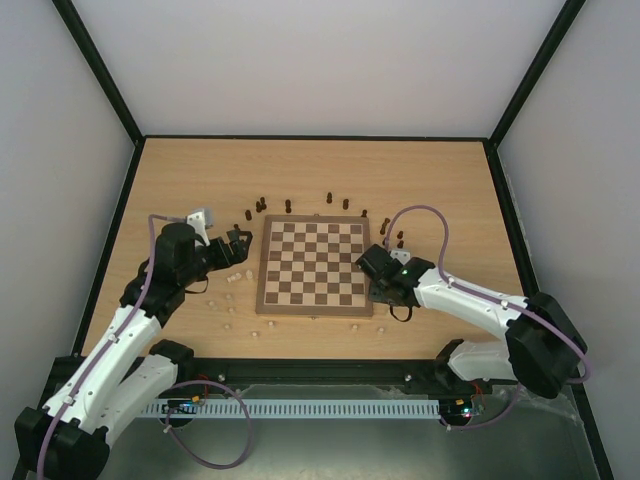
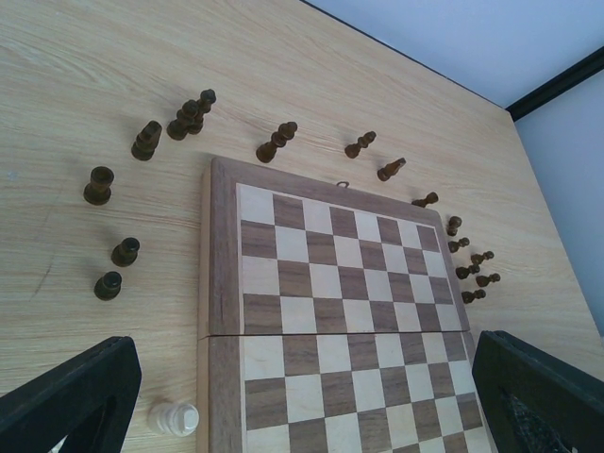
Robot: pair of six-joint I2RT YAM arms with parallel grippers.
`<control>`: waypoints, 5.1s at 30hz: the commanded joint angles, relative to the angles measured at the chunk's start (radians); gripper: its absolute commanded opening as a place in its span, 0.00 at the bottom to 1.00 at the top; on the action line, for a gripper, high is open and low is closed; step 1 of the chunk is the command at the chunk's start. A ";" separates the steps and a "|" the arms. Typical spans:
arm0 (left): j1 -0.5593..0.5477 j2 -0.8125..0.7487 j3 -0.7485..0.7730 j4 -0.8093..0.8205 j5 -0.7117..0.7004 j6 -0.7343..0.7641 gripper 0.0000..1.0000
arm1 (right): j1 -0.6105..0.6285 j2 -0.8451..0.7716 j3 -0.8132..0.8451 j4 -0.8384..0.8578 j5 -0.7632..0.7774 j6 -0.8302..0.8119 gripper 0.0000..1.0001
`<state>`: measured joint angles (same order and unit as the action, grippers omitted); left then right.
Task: Set up the chess pieces on the board
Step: Pick up the chess piece at the center of the board, then place the chess piece on the chessboard, then pick up the chess piece at the center of the board.
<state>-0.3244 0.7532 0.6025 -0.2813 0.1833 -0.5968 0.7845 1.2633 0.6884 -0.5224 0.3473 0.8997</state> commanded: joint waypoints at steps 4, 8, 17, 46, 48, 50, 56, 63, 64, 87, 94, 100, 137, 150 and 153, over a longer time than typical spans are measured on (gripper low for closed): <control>-0.005 0.000 -0.018 0.013 -0.001 -0.010 1.00 | -0.017 0.016 -0.040 0.008 -0.010 -0.011 0.30; -0.004 0.004 -0.020 0.015 -0.004 -0.010 0.99 | -0.024 0.019 -0.052 0.020 -0.017 -0.016 0.28; -0.005 0.003 -0.022 0.013 -0.008 -0.012 0.99 | -0.029 0.029 -0.064 0.039 -0.034 -0.028 0.20; -0.006 -0.006 -0.025 -0.013 -0.049 -0.021 0.99 | 0.184 0.051 0.150 -0.107 -0.028 -0.043 0.11; -0.007 -0.006 -0.025 -0.013 -0.048 -0.021 1.00 | 0.190 0.072 0.151 -0.091 -0.034 -0.047 0.11; -0.007 -0.005 -0.025 -0.013 -0.050 -0.023 0.99 | 0.197 0.092 0.153 -0.081 -0.037 -0.048 0.12; -0.006 -0.003 -0.028 -0.012 -0.051 -0.022 0.99 | 0.211 0.118 0.158 -0.068 -0.038 -0.045 0.13; -0.006 0.000 -0.034 -0.007 -0.053 -0.023 1.00 | 0.221 0.138 0.163 -0.055 -0.047 -0.050 0.14; -0.006 -0.001 -0.035 -0.008 -0.053 -0.022 1.00 | 0.220 0.139 0.164 -0.055 -0.046 -0.050 0.14; -0.006 0.001 -0.033 -0.013 -0.059 -0.035 0.99 | 0.220 0.006 0.147 -0.049 -0.027 -0.060 0.56; -0.006 -0.005 -0.034 -0.016 -0.067 -0.037 1.00 | 0.221 -0.053 0.156 -0.069 -0.001 -0.065 0.68; -0.006 -0.015 -0.035 -0.015 -0.050 -0.033 0.99 | 0.220 -0.086 0.143 -0.080 0.023 -0.043 0.84; -0.007 -0.036 -0.029 -0.002 0.056 -0.007 1.00 | -0.045 -0.217 -0.137 -0.049 0.095 0.146 0.66; -0.006 -0.040 -0.033 -0.004 0.054 -0.011 0.99 | -0.047 -0.205 -0.133 -0.035 0.054 0.102 0.59; -0.007 -0.039 -0.032 -0.004 0.053 -0.012 0.99 | -0.047 -0.228 -0.129 -0.025 0.013 0.077 0.59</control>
<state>-0.3271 0.7204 0.5747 -0.2794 0.2256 -0.6106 0.7403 1.0618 0.5632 -0.5438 0.4019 1.0073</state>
